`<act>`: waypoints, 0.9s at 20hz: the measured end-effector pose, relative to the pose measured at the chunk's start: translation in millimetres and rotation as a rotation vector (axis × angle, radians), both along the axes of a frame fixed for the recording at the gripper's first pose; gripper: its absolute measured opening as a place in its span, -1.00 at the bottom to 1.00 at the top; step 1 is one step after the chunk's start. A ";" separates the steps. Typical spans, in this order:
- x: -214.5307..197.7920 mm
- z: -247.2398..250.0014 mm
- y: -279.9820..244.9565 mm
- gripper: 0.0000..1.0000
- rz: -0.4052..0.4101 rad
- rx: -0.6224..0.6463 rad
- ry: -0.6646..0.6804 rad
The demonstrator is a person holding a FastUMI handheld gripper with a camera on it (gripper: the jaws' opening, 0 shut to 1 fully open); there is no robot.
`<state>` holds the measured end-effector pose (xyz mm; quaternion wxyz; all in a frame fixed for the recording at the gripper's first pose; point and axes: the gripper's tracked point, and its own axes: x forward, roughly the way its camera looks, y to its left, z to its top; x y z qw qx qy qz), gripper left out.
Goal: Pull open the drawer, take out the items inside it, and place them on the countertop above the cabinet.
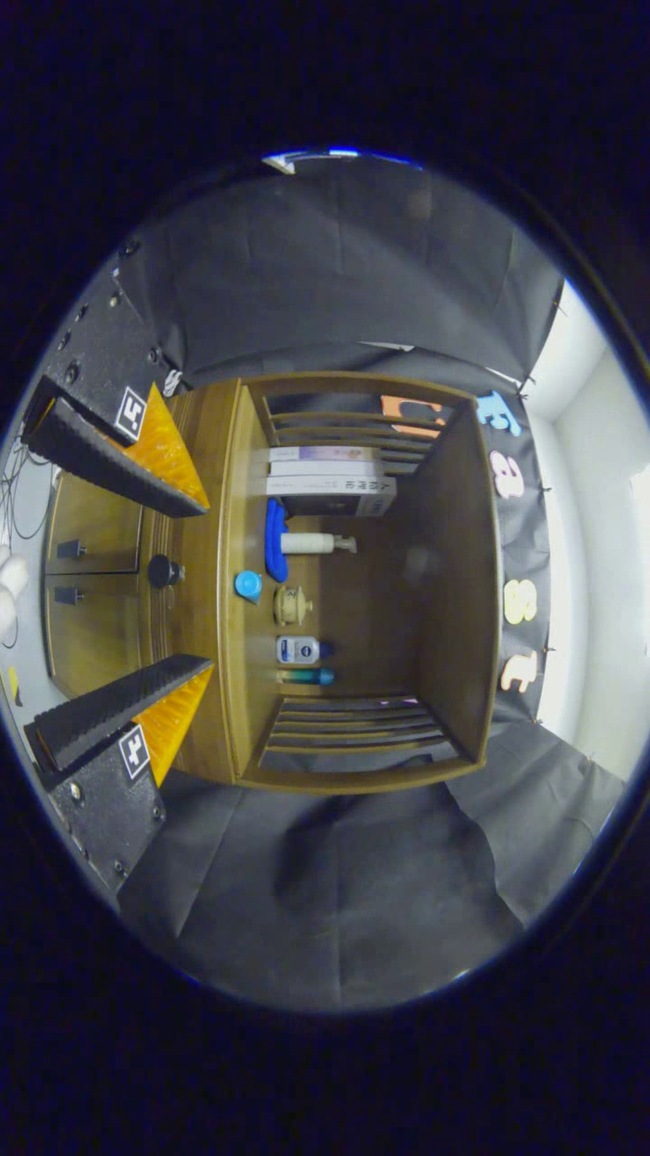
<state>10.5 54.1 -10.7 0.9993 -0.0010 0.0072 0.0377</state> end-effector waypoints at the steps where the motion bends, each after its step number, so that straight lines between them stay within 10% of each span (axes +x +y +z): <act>1: -8.7 -1.6 -3.8 0.98 -0.001 -0.003 0.003; 18: -31.1 -5.8 -33.6 0.98 -0.054 0.004 0.031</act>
